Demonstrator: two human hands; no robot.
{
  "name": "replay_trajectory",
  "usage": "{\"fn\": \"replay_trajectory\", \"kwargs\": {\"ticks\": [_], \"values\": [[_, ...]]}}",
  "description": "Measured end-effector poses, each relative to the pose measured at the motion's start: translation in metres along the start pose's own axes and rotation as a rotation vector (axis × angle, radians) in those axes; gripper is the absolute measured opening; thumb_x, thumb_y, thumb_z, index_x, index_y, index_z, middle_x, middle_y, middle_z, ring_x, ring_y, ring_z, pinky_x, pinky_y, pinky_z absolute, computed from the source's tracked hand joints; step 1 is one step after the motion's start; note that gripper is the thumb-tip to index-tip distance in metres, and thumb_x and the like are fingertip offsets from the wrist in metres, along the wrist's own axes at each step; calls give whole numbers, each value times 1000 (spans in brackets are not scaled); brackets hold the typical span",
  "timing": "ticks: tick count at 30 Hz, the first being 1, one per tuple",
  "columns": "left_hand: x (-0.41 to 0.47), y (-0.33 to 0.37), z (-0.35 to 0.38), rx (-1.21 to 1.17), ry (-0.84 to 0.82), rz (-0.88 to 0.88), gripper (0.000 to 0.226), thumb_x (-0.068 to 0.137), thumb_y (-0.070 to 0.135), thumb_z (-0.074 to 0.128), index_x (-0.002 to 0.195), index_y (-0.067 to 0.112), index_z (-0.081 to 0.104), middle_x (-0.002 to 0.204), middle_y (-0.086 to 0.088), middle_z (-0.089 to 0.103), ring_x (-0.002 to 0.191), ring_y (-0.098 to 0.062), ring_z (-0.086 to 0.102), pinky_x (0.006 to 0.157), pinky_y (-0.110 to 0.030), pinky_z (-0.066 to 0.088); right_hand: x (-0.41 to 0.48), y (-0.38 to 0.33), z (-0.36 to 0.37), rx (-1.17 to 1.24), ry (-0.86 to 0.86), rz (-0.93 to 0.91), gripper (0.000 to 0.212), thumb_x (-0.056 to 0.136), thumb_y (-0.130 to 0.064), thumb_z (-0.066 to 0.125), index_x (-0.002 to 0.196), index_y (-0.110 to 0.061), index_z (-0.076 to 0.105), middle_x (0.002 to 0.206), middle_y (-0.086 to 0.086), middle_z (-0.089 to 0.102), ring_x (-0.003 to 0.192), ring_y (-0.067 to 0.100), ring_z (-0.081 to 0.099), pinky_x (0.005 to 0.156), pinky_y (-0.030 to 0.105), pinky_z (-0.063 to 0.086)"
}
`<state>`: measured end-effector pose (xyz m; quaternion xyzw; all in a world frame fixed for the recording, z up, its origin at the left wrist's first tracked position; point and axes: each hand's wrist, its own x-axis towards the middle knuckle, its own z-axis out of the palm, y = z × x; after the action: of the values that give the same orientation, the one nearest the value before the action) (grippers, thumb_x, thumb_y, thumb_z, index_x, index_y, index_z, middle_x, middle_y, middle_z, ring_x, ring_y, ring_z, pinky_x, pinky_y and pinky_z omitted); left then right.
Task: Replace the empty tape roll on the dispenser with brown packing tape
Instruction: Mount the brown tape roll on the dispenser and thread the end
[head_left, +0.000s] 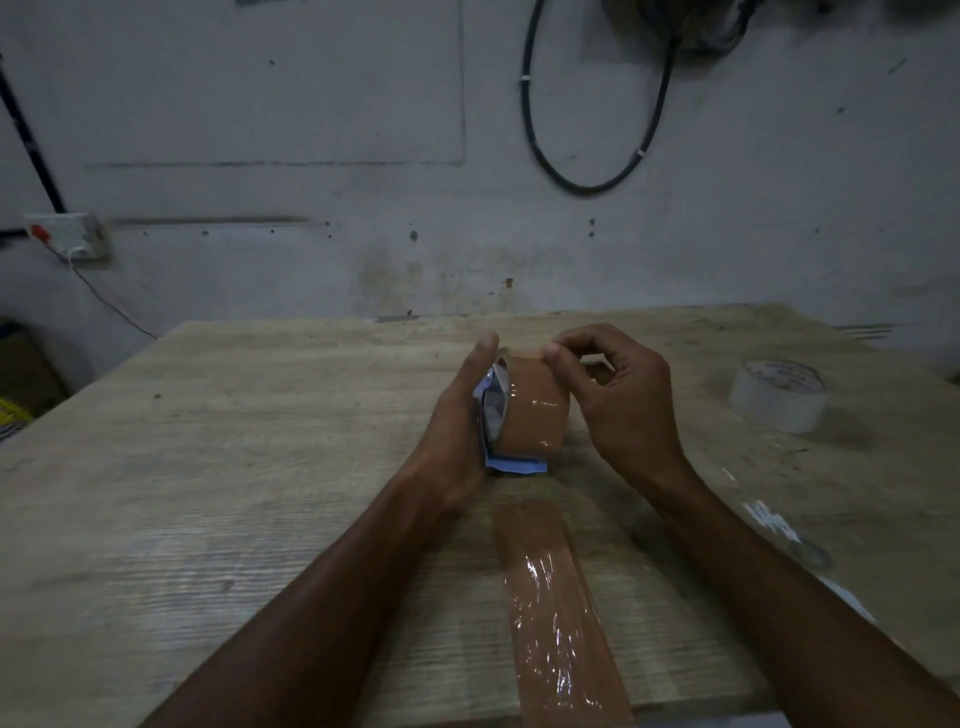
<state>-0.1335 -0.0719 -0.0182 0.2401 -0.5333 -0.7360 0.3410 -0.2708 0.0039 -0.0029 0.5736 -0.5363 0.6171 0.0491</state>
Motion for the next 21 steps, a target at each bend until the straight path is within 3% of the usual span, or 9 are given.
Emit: {"fn": "replay_trajectory", "kwargs": {"ticks": [2, 5, 8, 12, 18, 21], "values": [[-2, 1, 3, 30, -31, 10, 51, 83, 57, 62, 112, 15, 64, 90, -5, 79, 81, -19, 76, 78, -42, 60, -1, 0, -1, -20, -6, -11, 1, 90, -13, 69, 91, -13, 70, 86, -4, 68, 82, 14, 67, 71, 35, 59], [-1, 1, 4, 93, -23, 61, 99, 52, 54, 86, 133, 7, 55, 119, -17, 69, 101, -31, 69, 83, -48, 59, -2, -2, 0, -46, -9, -36, 3, 90, -12, 69, 90, -14, 71, 85, -6, 67, 82, 12, 66, 68, 37, 59], [3, -5, 1, 113, -28, 93, 86, 58, 43, 81, 133, 11, 55, 119, -15, 68, 94, -24, 71, 69, -37, 58, -1, -1, 0, -64, -18, -38, 1, 90, -12, 69, 90, -12, 71, 87, -2, 68, 81, 15, 66, 68, 33, 58], [4, -5, -2, 126, -27, 89, 70, 67, 30, 78, 131, 13, 56, 117, -14, 68, 90, -22, 71, 67, -35, 57, -1, -2, 0, -59, -37, -2, 4, 91, -15, 69, 88, -17, 68, 86, -4, 65, 81, 11, 63, 67, 22, 53], [4, -5, -2, 135, -51, 80, 76, 62, 26, 81, 132, 14, 53, 115, -12, 68, 87, -22, 73, 72, -39, 58, 2, 2, -3, 10, -47, 43, 5, 91, -20, 67, 87, -17, 68, 84, -1, 68, 79, 17, 67, 71, 44, 58], [4, -5, -1, 115, -71, 75, 86, 54, 30, 84, 133, 14, 53, 117, -14, 67, 91, -25, 72, 73, -40, 58, 2, 1, -3, 38, -50, 67, 6, 92, -19, 67, 86, -17, 67, 83, 1, 68, 79, 19, 68, 72, 46, 58]]}}
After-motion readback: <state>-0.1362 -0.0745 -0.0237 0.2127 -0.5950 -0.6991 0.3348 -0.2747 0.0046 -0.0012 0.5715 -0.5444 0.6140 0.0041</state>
